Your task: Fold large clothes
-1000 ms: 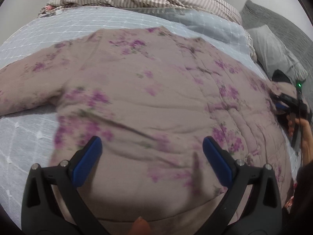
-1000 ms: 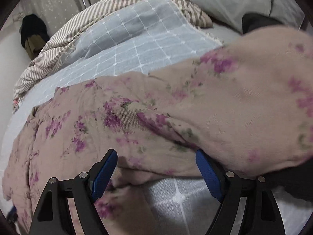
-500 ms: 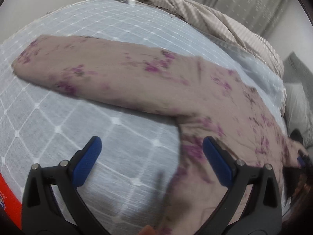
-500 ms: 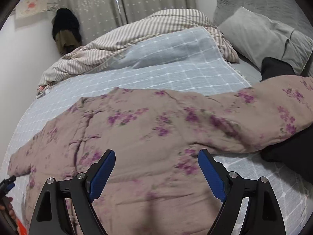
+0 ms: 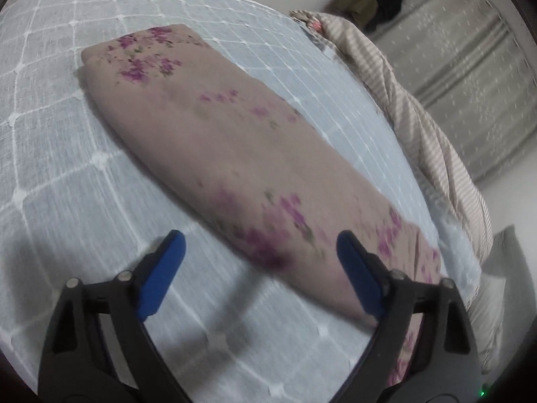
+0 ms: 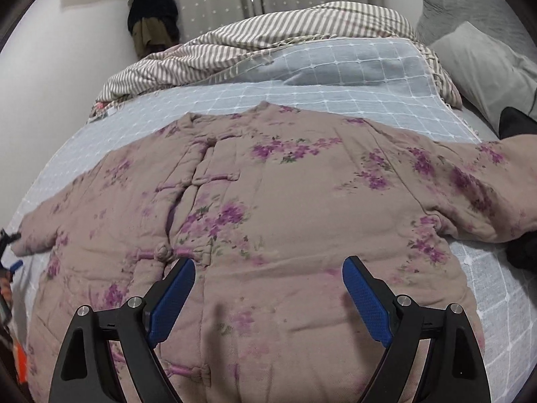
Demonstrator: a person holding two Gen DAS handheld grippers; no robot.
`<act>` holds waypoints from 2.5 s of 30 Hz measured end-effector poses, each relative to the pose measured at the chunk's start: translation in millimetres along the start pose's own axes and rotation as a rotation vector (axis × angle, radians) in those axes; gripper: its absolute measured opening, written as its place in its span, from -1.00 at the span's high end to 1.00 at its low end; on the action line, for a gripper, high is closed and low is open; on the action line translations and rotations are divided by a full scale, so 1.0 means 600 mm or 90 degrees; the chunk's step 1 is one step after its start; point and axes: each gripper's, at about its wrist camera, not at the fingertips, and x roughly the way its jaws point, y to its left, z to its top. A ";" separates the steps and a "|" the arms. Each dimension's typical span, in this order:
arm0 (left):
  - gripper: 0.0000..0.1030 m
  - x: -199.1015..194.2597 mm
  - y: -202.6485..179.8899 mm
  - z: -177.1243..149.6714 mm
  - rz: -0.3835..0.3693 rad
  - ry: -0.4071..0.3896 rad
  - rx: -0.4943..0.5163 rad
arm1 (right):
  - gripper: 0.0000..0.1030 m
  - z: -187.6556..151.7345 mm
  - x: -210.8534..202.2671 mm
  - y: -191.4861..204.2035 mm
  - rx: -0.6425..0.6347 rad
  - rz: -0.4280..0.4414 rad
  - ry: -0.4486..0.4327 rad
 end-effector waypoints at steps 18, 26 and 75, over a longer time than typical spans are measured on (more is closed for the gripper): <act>0.71 -0.024 -0.094 0.050 0.039 -0.153 0.012 | -0.76 -0.001 0.012 -0.005 -0.010 -0.013 -0.005; 0.72 -0.110 -0.317 -0.017 -0.089 -0.176 0.216 | -0.76 0.002 0.003 -0.014 0.010 -0.002 -0.010; -0.47 0.006 -0.373 -0.242 -0.130 0.035 0.417 | -0.76 0.034 0.064 0.322 -0.301 0.081 -0.008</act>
